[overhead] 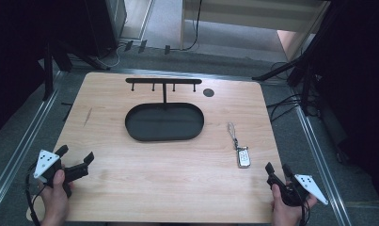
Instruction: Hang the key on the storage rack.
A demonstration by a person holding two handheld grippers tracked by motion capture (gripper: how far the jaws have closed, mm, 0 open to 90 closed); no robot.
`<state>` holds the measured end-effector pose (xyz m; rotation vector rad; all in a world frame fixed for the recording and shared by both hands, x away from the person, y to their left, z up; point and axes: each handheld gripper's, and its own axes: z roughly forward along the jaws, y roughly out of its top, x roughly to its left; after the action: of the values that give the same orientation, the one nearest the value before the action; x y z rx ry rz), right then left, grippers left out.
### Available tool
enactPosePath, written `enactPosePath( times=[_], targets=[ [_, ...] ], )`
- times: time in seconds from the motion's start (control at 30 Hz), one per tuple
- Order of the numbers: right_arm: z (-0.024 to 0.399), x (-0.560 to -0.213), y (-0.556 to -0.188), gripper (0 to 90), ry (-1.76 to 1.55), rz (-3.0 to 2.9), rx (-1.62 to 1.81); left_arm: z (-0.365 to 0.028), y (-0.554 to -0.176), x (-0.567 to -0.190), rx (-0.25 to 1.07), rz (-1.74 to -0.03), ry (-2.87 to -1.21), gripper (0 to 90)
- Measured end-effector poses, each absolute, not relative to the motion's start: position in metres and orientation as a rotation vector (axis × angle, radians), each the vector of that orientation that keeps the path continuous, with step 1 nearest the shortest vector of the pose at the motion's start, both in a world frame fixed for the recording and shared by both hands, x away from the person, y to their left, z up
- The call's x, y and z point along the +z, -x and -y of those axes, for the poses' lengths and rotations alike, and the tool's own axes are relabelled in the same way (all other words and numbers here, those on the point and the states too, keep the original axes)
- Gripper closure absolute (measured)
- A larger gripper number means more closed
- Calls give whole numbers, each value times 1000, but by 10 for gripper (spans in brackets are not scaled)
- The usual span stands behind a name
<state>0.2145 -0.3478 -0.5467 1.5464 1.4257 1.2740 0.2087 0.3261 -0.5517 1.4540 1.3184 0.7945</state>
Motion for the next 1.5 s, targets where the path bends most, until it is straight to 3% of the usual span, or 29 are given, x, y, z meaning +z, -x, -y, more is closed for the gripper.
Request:
enactPosePath(
  times=[0.1,0.13,0.37,0.5,0.9,1.23,1.5],
  targets=[
    [348,-547,-214,300,-1551,-1418,1274,-326,-209,-552,795,-1319,-1456,0],
    [349,-547,-215,390,-1563,-1414,1251,-326,-209,-552,793,-1318,-1457,0],
    [340,-545,-226,420,-1550,-1486,1143,-326,-208,-552,794,-1316,-1459,0],
    [338,-542,-233,489,-1534,-1561,1135,-326,-207,-552,790,-1309,-1454,0],
    [317,-498,-295,627,-1320,-2068,744,-326,-209,-552,770,-1308,-1465,0],
    [294,-475,-351,543,-1414,-2370,470,-327,-209,-552,760,-1310,-1453,0],
    [282,-471,-379,597,-1581,-2405,310,-328,-208,-552,764,-1306,-1452,0]
  ],
)
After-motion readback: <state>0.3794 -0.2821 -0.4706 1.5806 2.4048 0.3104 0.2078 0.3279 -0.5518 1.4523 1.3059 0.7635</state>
